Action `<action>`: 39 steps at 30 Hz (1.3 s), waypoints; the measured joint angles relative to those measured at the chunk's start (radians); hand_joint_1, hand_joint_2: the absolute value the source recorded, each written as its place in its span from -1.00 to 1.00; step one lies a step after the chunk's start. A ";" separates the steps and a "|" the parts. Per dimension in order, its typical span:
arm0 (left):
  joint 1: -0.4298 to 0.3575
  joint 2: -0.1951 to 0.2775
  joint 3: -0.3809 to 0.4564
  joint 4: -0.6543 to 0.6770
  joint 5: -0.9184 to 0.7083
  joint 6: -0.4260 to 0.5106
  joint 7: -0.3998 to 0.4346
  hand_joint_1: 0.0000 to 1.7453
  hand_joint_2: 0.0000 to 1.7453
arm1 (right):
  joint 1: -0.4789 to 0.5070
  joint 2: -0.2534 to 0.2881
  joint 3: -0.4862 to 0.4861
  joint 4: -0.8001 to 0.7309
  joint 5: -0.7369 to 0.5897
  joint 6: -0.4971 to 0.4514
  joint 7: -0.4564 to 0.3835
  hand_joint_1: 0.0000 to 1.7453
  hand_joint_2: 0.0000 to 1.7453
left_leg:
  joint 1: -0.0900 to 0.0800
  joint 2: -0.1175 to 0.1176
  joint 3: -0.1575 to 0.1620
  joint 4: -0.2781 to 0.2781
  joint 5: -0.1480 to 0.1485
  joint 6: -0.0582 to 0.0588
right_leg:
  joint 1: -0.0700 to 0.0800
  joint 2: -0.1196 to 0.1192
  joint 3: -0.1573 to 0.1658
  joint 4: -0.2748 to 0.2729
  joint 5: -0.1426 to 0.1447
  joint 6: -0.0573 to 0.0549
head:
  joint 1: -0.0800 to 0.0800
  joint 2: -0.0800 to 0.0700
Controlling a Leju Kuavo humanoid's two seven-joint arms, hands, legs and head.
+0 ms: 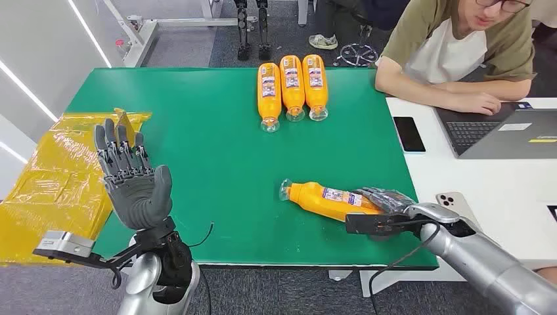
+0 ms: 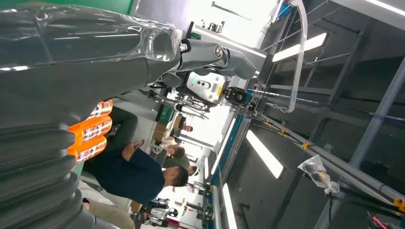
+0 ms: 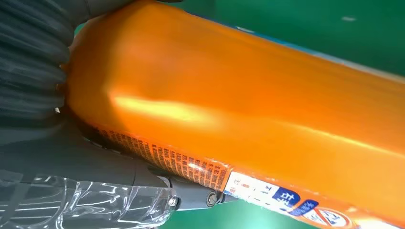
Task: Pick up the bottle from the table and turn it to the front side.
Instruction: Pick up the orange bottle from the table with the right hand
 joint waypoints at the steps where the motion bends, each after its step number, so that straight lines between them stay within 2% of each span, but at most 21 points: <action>1: 0.000 0.000 0.000 0.000 0.000 0.000 0.000 -1.00 1.00 | 0.000 -0.002 0.000 -0.001 0.006 -0.005 0.000 0.61 1.00 | 0.000 0.000 0.000 0.000 0.000 0.000 | 0.000 0.000 0.000 0.000 0.000 0.000 | 0.000 0.000; 2: 0.001 0.001 0.000 0.000 0.000 0.001 -0.001 -1.00 1.00 | 0.001 -0.003 0.000 0.000 0.013 -0.013 -0.001 0.71 1.00 | 0.000 0.000 0.000 0.000 0.000 0.001 | 0.000 0.000 0.000 0.000 0.000 0.000 | 0.000 0.000; 3: 0.002 0.001 0.000 0.000 0.000 0.001 -0.002 -1.00 1.00 | 0.002 -0.004 0.000 0.001 0.029 -0.028 -0.005 0.98 1.00 | 0.000 0.000 0.000 0.000 -0.001 0.001 | 0.000 0.000 0.000 0.000 0.000 0.000 | 0.000 0.000; 8: 0.010 0.002 0.000 0.000 -0.006 0.002 -0.008 -1.00 1.00 | 0.022 0.014 -0.016 0.030 0.109 -0.115 -0.031 0.98 1.00 | 0.000 0.000 0.001 0.000 -0.001 0.002 | 0.000 0.000 0.001 0.000 0.000 0.000 | 0.000 0.000; 17: 0.010 0.002 0.000 0.000 -0.010 0.001 -0.009 -1.00 1.00 | 0.056 0.048 -0.069 0.045 0.163 -0.167 -0.041 1.00 1.00 | 0.000 0.002 0.003 0.000 -0.001 0.002 | 0.000 0.001 0.003 0.000 0.000 0.000 | 0.000 0.000; 23: 0.010 0.002 0.000 0.000 -0.013 -0.001 -0.010 -1.00 1.00 | 0.090 0.096 -0.127 0.059 0.214 -0.244 -0.072 1.00 1.00 | 0.000 0.005 0.005 0.000 -0.002 0.001 | 0.000 0.003 0.004 0.000 0.000 0.000 | 0.000 0.000; 26: 0.012 0.001 0.000 0.000 -0.021 -0.001 -0.010 -1.00 1.00 | 0.121 0.134 -0.162 0.063 0.237 -0.322 -0.086 1.00 1.00 | 0.000 0.004 0.004 -0.001 -0.002 0.001 | 0.000 0.003 0.004 0.000 0.000 0.000 | 0.000 0.000; 28: 0.016 0.000 0.001 0.000 -0.028 0.000 -0.010 -1.00 1.00 | 0.148 0.170 -0.192 0.066 0.246 -0.407 -0.097 1.00 1.00 | 0.000 0.004 0.004 -0.001 -0.002 0.001 | 0.000 0.003 0.004 0.000 0.000 0.000 | 0.000 0.000; 34: 0.023 -0.003 0.001 0.003 -0.037 0.018 -0.005 -1.00 1.00 | 0.208 0.295 -0.314 0.058 0.176 -0.751 -0.185 1.00 1.00 | 0.000 0.004 0.004 -0.001 -0.002 0.001 | 0.000 0.003 0.003 0.001 -0.001 0.000 | 0.000 0.000; 36: 0.023 -0.005 0.001 0.007 -0.036 0.021 -0.003 -1.00 1.00 | 0.210 0.322 -0.343 0.057 0.155 -0.791 -0.204 1.00 1.00 | 0.000 0.004 0.004 -0.001 -0.002 0.001 | 0.000 0.003 0.003 0.000 -0.001 0.000 | 0.000 0.000; 39: 0.022 -0.008 0.001 0.012 -0.036 0.022 -0.003 -1.00 1.00 | 0.215 0.345 -0.365 0.056 0.152 -0.796 -0.209 1.00 1.00 | 0.000 0.004 0.003 -0.001 -0.003 0.000 | 0.000 0.003 0.003 0.000 -0.001 0.000 | 0.000 0.000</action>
